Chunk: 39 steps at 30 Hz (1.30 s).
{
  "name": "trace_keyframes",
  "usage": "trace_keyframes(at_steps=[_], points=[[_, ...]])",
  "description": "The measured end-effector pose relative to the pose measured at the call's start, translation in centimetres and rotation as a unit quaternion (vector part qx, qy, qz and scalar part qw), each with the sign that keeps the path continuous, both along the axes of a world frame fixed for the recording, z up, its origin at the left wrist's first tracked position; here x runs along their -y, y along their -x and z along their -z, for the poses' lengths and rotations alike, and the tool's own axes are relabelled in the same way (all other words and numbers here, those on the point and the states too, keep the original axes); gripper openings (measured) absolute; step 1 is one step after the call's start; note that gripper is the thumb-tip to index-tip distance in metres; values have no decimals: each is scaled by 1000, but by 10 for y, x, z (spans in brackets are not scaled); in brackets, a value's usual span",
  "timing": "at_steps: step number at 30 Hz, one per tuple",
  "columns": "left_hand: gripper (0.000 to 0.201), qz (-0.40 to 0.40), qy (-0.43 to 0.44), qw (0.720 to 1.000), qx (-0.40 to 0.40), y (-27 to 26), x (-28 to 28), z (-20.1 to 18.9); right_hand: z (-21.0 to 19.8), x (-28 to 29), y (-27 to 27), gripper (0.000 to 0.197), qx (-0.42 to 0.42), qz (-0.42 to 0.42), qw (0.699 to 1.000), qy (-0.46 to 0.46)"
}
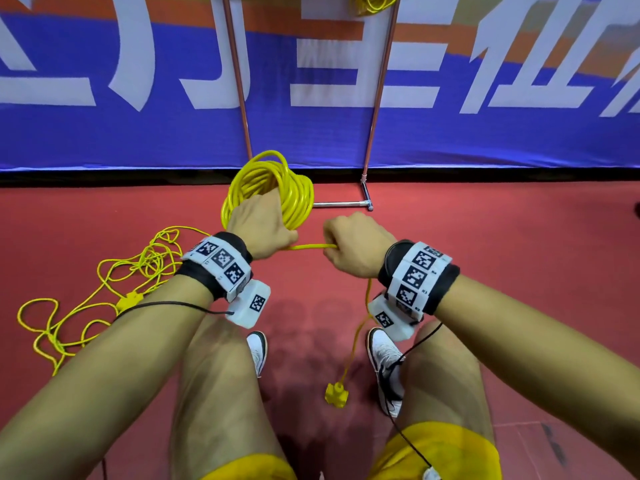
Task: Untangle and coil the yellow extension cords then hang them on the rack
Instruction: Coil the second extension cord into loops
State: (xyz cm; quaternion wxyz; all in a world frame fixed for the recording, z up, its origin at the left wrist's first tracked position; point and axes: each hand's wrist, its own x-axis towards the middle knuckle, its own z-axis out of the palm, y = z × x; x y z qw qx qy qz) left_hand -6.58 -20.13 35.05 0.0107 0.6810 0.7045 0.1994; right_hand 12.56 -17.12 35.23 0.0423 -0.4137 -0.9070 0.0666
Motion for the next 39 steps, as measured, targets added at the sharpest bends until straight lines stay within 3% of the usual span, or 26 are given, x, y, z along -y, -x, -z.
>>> trace_keyframes(at_steps=[6,13,19,21,24,26,27,29,33,36,39], points=[[39,3,57,998,-7,1,-4,0,-3,-6,-5,21,-32,-49,998,25],[35,-31,8,999,-25,7,-7,-16,-21,-12,-1,20,-67,-110,991,-36],[40,79,-49,989,113,19,-22,-40,-49,-24,0,33,-172,-102,976,-90],[42,132,-55,963,227,15,-21,-49,-55,-25,1,30,-233,-101,964,-83],[30,108,9,870,482,4,-9,-60,-63,-26,3,24,-315,-84,943,-68],[58,79,94,804,581,-3,-5,-60,-65,-25,4,23,-330,-77,939,-65],[72,84,116,789,598,-6,-4,-59,-66,-24,5,22,-334,-76,937,-61],[78,114,109,796,584,-10,-3,-56,-68,-24,5,21,-362,-64,929,-40],[32,136,94,860,484,-9,6,-63,-76,-25,-2,30,-406,-44,913,-14],[20,91,27,849,519,-13,7,-73,-72,-32,-3,21,-358,-44,931,-54],[29,61,-56,848,523,-17,5,-90,-60,-37,5,25,-306,9,948,-87]])
